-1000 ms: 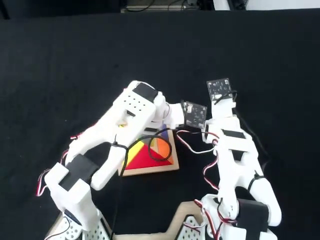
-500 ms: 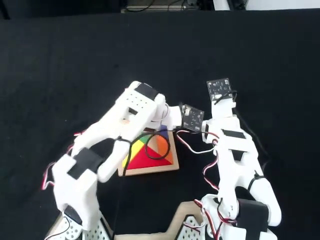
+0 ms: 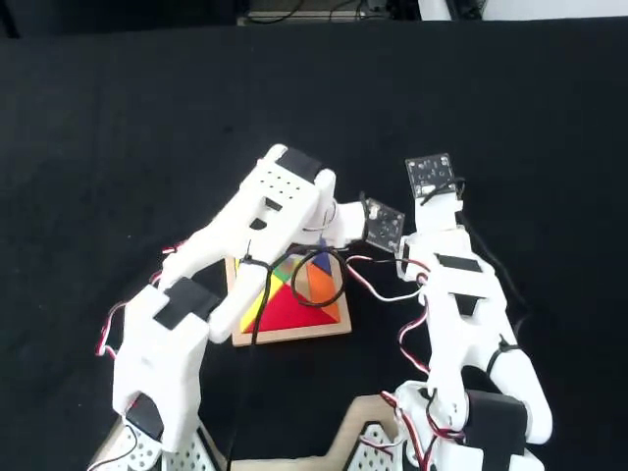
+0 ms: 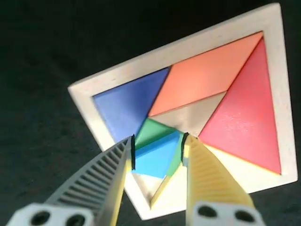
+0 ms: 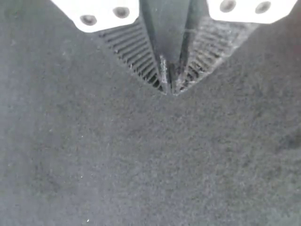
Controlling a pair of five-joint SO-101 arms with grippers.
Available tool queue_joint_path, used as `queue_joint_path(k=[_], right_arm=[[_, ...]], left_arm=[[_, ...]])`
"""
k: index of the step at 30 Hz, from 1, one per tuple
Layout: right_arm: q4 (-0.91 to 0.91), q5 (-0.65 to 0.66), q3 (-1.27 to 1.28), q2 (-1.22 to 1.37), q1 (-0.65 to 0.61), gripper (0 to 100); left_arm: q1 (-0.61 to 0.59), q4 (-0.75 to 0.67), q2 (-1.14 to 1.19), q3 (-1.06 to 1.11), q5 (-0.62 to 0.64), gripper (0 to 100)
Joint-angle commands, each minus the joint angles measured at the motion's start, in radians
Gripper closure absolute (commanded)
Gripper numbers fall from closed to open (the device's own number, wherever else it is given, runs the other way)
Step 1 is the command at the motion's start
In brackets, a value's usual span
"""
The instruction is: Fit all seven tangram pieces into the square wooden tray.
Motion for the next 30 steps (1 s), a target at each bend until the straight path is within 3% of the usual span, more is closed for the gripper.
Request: queue_joint_path(k=[1,8,20,30], right_arm=[[0.003,-0.005,-0.081,0.007,-0.009,98.7],[0.003,-0.005,-0.081,0.007,-0.009,98.7],[0.003,-0.003,-0.081,0.007,-0.009,98.7],[0.003,-0.003,-0.081,0.007,-0.009,98.7]], left_arm=[[-0.021,-0.002,0.006,-0.051,-0.012,82],[-0.030,0.054,-0.011,-0.051,-0.091,82],[-0.061,-0.002,-0.008,-0.048,-0.091,82],[-0.114,-0.083,0.064,-0.071,0.072,82]])
